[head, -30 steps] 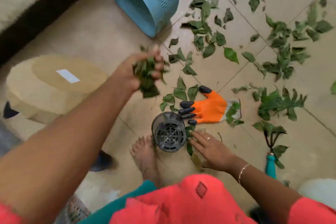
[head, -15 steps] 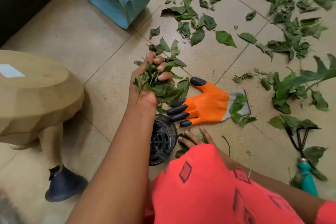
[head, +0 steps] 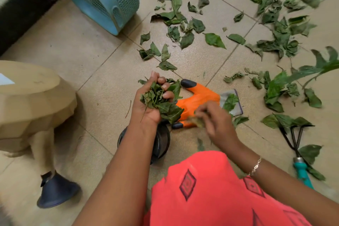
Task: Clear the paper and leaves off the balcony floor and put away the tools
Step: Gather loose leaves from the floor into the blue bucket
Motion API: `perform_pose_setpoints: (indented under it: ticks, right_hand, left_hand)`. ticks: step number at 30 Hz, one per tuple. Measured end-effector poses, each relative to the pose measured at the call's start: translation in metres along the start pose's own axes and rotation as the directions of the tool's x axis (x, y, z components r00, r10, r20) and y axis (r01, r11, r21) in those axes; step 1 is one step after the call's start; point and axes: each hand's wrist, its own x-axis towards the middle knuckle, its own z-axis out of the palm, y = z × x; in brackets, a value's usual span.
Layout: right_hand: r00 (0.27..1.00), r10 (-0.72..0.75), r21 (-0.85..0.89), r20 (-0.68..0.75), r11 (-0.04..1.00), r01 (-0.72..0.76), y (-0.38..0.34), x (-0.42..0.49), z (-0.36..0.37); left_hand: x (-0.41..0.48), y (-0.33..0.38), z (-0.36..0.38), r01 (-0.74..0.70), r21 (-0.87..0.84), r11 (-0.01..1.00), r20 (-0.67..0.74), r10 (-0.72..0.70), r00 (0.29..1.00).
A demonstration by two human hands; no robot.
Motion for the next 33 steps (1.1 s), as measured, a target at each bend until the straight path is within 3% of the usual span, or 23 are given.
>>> perform_pose_setpoints:
  ticks: [2, 3, 7, 10, 11, 12, 14, 16, 18, 20, 22, 27, 29, 31, 33]
  right_hand:
    - [0.982, 0.078, 0.212, -0.171, 0.976, -0.041, -0.022, 0.024, -0.019]
    - [0.977, 0.134, 0.295, -0.165, 0.952, -0.081, -0.027, 0.035, -0.025]
    - [0.951, 0.303, 0.496, -0.065, 0.836, -0.232, -0.032, 0.056, -0.022]
    - [0.894, 0.44, 0.68, 0.081, 0.631, -0.373, -0.026, 0.049, -0.019]
    - [0.892, 0.44, 0.666, 0.102, 0.636, -0.39, -0.019, 0.042, -0.02]
    - [0.906, 0.409, 0.577, 0.107, 0.717, -0.392, -0.01, 0.033, -0.021]
    - [0.959, 0.264, 0.24, 0.107, 0.929, -0.283, 0.009, 0.009, -0.018]
    - [0.985, 0.11, -0.015, 0.136, 0.994, -0.109, 0.025, -0.022, -0.008]
    - [0.978, -0.016, -0.256, 0.207, 0.964, 0.07, 0.033, -0.047, 0.006]
    - [0.955, -0.107, -0.466, 0.275, 0.855, 0.23, 0.043, -0.063, 0.018]
    - [0.939, -0.164, -0.566, 0.302, 0.761, 0.315, 0.052, -0.068, 0.025]
    - [0.892, -0.358, -0.61, 0.275, 0.652, 0.45, 0.056, -0.063, 0.031]
    - [0.907, -0.334, -0.58, 0.258, 0.697, 0.421, 0.053, -0.054, 0.026]
    - [0.967, -0.195, -0.428, 0.161, 0.869, 0.247, 0.049, -0.047, 0.015]
    - [0.999, 0.044, -0.169, -0.008, 0.985, -0.045, 0.045, -0.039, -0.005]
  left_hand:
    - [-0.003, -0.01, -0.002, 0.002, 0.028, 1.0, -0.024, -0.002, 1.0]
    - [-0.005, -0.016, -0.002, 0.006, 0.035, 0.999, -0.02, -0.005, 1.0]
    - [-0.012, -0.031, 0.003, 0.027, 0.062, 0.998, -0.024, -0.026, 0.999]
    - [-0.015, -0.031, 0.008, 0.006, 0.049, 0.999, -0.024, -0.005, 1.0]
    - [-0.015, -0.027, 0.007, -0.015, 0.044, 0.999, -0.033, 0.016, 0.999]
    - [-0.015, -0.021, 0.006, -0.04, 0.039, 0.998, -0.043, 0.042, 0.998]
    - [-0.014, -0.011, 0.004, -0.086, 0.029, 0.996, -0.045, 0.088, 0.995]
    - [-0.015, -0.004, 0.003, -0.109, 0.037, 0.993, -0.037, 0.11, 0.993]
    - [-0.015, -0.004, 0.004, -0.111, 0.044, 0.993, -0.026, 0.112, 0.993]
    - [-0.016, -0.006, 0.004, -0.111, 0.059, 0.992, -0.016, 0.113, 0.994]
    - [-0.017, -0.008, 0.002, -0.109, 0.085, 0.99, -0.008, 0.11, 0.994]
    - [-0.018, -0.011, -0.002, -0.106, 0.095, 0.99, -0.034, 0.11, 0.993]
    - [-0.018, -0.012, 0.0, -0.107, 0.096, 0.99, -0.026, 0.11, 0.994]
    - [-0.018, -0.013, 0.005, -0.105, 0.104, 0.989, -0.012, 0.107, 0.994]
    - [-0.017, -0.013, 0.008, -0.107, 0.106, 0.989, 0.009, 0.107, 0.994]
